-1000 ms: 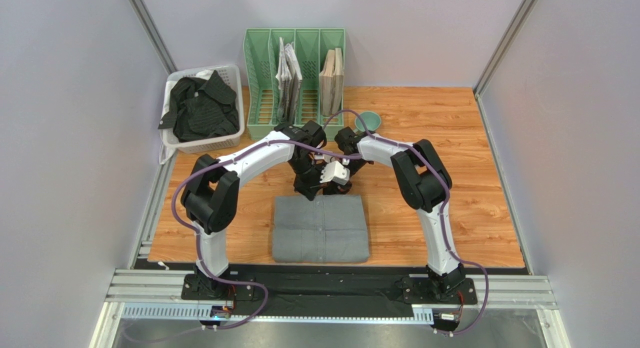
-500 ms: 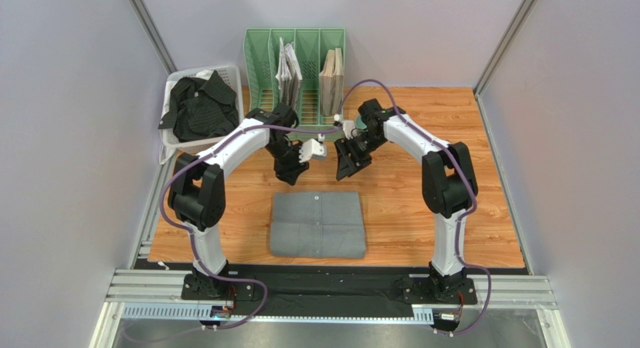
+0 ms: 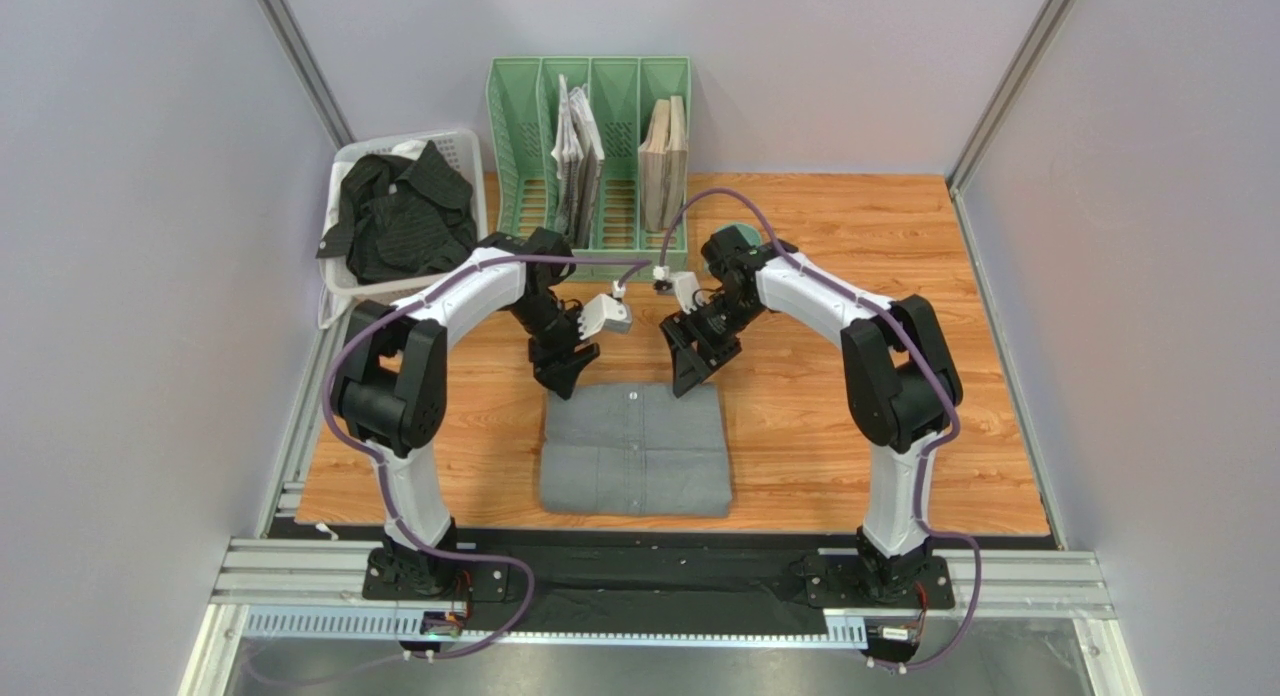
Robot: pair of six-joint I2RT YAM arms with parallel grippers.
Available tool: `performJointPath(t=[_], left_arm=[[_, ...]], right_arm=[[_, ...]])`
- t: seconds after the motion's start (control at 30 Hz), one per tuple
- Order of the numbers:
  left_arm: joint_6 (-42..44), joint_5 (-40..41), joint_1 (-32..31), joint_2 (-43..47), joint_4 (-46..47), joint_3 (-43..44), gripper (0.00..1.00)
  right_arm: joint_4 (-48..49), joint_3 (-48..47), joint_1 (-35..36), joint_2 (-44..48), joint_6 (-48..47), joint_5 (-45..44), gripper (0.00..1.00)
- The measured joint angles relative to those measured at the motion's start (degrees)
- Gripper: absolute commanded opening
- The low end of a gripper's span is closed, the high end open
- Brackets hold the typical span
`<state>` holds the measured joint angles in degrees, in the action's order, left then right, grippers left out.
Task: Fold and stack the long sleeve shirts
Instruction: Fold the shirt
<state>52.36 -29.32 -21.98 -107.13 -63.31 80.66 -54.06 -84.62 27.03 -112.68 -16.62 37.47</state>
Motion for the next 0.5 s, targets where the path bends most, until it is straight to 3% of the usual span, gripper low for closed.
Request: performJointPath(t=[0.03,0.13,0.23,0.5], left_arm=[[-0.04,-0.07,0.0,-0.37,-0.07,-0.28,0.4],[-0.52,-0.5,0.07,-1.44,-0.35,-0.37,0.01],[-0.39,-0.92,0.46,-1.99,-1.16,-0.26,0.0],[-0.37,-1.53,3.67,-2.4,-2.51,4.46,0.0]], right_arm=[[0.37,0.39,0.39,-0.26,-0.22,-0.59,0.44],[1.2,0.94,1.01,-0.96,-0.94,-1.77,0.12],[1.64,1.07,1.03,-1.07,-0.68,-2.71,0.0],[3.04,-0.04,1.05,-1.03,-0.26,-3.63,0.0]])
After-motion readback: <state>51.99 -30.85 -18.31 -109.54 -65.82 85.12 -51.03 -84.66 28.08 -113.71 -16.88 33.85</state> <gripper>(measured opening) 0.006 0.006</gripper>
